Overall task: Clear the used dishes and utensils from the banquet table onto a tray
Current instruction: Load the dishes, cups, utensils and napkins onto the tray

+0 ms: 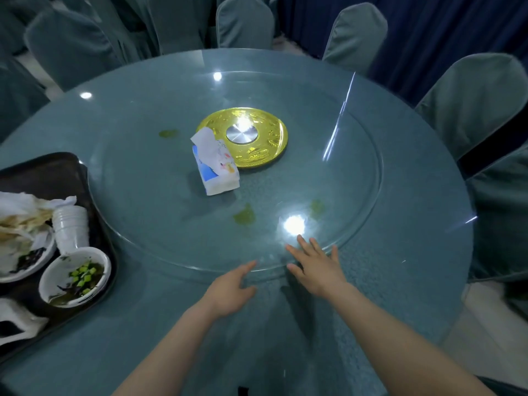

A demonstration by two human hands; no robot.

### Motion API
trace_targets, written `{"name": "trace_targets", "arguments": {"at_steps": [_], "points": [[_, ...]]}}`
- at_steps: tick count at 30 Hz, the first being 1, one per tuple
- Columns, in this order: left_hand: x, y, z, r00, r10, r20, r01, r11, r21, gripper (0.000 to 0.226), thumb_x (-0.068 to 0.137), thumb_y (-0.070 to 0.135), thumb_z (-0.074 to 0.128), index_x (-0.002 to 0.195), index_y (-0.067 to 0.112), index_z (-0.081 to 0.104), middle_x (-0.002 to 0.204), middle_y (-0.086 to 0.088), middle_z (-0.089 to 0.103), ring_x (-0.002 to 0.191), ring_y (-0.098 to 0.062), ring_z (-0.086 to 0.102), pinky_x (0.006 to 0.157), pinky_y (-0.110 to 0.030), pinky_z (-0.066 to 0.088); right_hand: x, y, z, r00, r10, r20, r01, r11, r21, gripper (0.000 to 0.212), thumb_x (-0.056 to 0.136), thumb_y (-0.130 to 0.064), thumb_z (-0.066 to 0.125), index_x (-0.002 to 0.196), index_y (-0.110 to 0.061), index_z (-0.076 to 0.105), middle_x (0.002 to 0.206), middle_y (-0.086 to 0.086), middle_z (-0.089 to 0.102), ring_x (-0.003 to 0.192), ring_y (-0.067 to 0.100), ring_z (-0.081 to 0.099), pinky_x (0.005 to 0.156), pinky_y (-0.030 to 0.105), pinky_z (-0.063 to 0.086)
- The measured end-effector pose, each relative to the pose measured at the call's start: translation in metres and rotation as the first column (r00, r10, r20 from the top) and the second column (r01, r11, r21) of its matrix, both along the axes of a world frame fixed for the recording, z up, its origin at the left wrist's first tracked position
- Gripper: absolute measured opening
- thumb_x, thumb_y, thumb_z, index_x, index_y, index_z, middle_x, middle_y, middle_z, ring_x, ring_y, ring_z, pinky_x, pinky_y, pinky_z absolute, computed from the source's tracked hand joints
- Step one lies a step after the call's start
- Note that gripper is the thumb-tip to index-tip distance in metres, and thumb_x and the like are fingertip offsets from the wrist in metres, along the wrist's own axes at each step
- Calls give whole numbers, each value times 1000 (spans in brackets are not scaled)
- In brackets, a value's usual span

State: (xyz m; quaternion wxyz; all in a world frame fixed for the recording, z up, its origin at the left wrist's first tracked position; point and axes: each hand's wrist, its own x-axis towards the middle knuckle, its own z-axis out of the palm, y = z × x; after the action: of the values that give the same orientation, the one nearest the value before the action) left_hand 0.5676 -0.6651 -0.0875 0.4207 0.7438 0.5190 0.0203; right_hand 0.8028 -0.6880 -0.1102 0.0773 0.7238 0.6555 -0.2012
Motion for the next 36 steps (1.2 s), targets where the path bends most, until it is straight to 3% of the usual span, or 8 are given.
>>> {"name": "trace_targets", "arguments": {"at_steps": [3,8,13,16,19,28,32,36], "points": [[-18,6,4,988,155,9,-155,986,67,64,92,22,58,149,26,30,153,6,34,139,-11,33,105,-14,23,-6,18,19,997,-79,3,79,997,25,57,95,-59,28,145,-34,32,161,-5,6,148,21,-5,110,65,-2],[-36,34,12,964,258,-57,-252,962,107,70,91,20,58,151,19,23,156,0,27,142,-15,29,110,-23,22,-17,58,56,990,-59,-130,79,985,152,56,97,-51,34,147,-27,29,160,-3,13,148,20,1,113,59,2],[-51,67,11,919,387,-79,-368,912,182,80,87,22,66,150,8,19,158,-10,21,147,-21,15,114,-32,17,-18,89,74,980,-34,-198,68,984,166,54,97,-48,36,145,-24,35,160,-1,17,148,21,5,114,57,6],[-67,87,7,855,387,-346,-332,920,210,107,80,45,71,152,10,1,160,-17,-2,147,-32,-1,118,-40,9,-20,105,76,986,-57,-158,84,982,168,50,97,-48,36,137,-19,45,152,1,34,145,24,18,113,54,16],[-75,97,2,764,323,-558,-266,947,182,122,72,69,64,151,15,-12,159,-16,-11,147,-36,-2,117,-47,10,-23,122,81,991,-80,-108,101,975,200,45,97,-47,37,123,-15,56,131,4,52,130,26,38,105,47,31],[-76,102,-5,736,233,-636,-148,971,185,117,72,72,60,153,14,-2,159,-17,0,144,-35,15,116,-44,19,-77,190,100,988,56,-144,1,931,364,36,91,-38,51,119,-16,59,122,4,59,116,26,51,91,36,42],[-73,103,-4,732,223,-643,-132,973,188,116,73,72,60,153,13,-1,159,-17,1,144,-34,16,116,-42,20,-107,221,107,979,62,-194,21,916,401,43,87,-43,59,120,-16,54,119,6,60,112,29,52,79,33,41],[-70,103,-4,730,218,-648,-136,975,174,118,71,72,61,152,13,0,159,-17,1,144,-34,17,116,-42,20,-125,248,108,968,-32,-247,117,934,338,68,84,-47,65,137,-14,40,128,7,56,117,32,51,84,37,45]]}}
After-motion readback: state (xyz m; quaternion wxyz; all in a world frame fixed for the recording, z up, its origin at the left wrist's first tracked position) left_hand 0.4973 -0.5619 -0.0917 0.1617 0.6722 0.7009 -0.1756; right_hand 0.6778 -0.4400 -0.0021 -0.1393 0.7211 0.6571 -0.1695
